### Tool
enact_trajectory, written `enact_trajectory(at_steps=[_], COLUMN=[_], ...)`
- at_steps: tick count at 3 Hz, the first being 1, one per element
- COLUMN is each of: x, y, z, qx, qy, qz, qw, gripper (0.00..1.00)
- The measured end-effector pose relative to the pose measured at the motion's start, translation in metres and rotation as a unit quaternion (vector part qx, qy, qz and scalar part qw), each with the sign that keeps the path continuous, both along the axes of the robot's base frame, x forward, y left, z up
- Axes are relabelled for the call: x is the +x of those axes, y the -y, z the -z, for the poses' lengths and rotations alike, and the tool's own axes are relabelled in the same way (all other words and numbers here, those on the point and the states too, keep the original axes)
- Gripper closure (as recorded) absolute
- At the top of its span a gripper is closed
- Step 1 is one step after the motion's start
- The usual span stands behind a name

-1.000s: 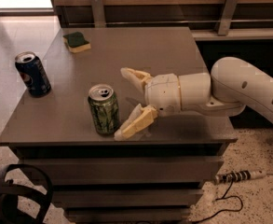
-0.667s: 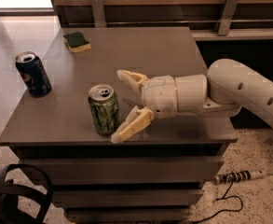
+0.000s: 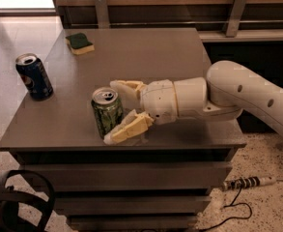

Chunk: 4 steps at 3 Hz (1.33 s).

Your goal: Move green can near sponge

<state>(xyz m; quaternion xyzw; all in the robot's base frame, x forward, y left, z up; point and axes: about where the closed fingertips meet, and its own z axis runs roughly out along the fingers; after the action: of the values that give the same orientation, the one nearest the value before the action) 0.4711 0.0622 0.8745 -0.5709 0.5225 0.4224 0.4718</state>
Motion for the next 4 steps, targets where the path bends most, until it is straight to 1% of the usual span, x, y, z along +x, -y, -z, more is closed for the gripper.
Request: enact_trajectory(at_steps=[1, 3, 4], x=[-0.001, -0.0032, -0.0041], y=[-0.0019, -0.006, -0.0077], z=[-0.0006, -0.0019, -0.0025], qx=[0.0, -0.001, -0.001], qy=[0.0, 0.002, 0.002], qz=[-0.002, -0.006, -0.008], qw=[1.0, 1.0, 1.0], gripper=[0.39, 0.88, 1.0])
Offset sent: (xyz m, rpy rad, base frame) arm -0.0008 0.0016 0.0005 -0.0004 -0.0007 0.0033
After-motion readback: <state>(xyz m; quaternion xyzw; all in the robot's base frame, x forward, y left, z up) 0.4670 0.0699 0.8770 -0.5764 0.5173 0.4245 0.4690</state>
